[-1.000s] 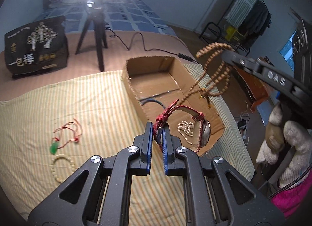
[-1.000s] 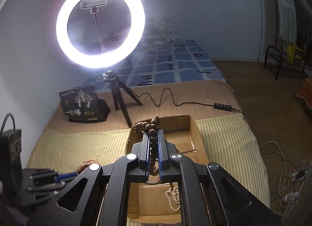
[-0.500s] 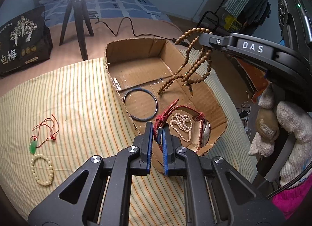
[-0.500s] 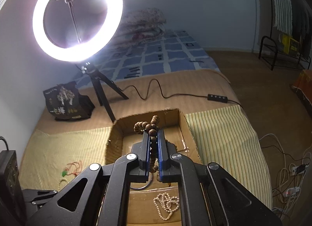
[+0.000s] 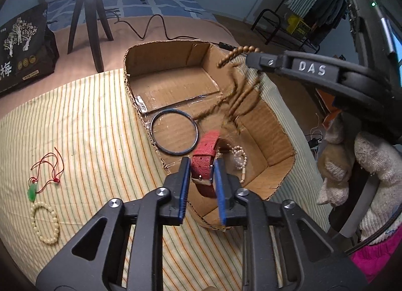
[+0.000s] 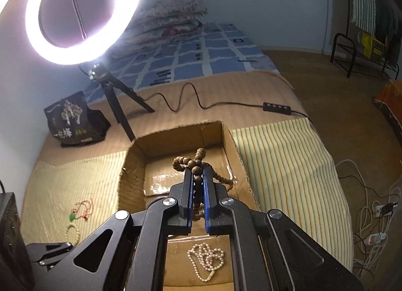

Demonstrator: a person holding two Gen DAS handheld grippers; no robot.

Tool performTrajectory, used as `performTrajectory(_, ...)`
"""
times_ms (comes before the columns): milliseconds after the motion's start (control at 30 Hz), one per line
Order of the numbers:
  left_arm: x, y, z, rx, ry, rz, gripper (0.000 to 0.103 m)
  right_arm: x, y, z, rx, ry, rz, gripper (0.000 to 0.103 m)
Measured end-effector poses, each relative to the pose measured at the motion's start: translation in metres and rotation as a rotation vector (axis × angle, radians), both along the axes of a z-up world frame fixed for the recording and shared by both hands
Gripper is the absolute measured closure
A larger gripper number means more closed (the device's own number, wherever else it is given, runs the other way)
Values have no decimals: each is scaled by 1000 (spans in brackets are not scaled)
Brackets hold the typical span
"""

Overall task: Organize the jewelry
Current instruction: 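Open left tool dropping watch into box while right tool releases mala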

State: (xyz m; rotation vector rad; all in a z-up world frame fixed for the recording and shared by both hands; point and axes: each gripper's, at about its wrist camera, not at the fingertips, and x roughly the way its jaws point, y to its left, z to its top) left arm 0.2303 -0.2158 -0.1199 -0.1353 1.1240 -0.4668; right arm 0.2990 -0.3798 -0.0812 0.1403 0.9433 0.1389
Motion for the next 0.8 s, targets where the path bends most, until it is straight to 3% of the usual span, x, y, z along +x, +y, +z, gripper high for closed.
performTrajectory(67,-1,1,2,0,-7,6,70,1,0,-2,-2,17,0,81)
performTrajectory(133,0,3,3,-1,-9,13,67,0,1,-3,-11,20,-6,43)
performTrajectory(800,-9,22,15,36,-50,26,67,-12,0,8,-21,-16,-12,42)
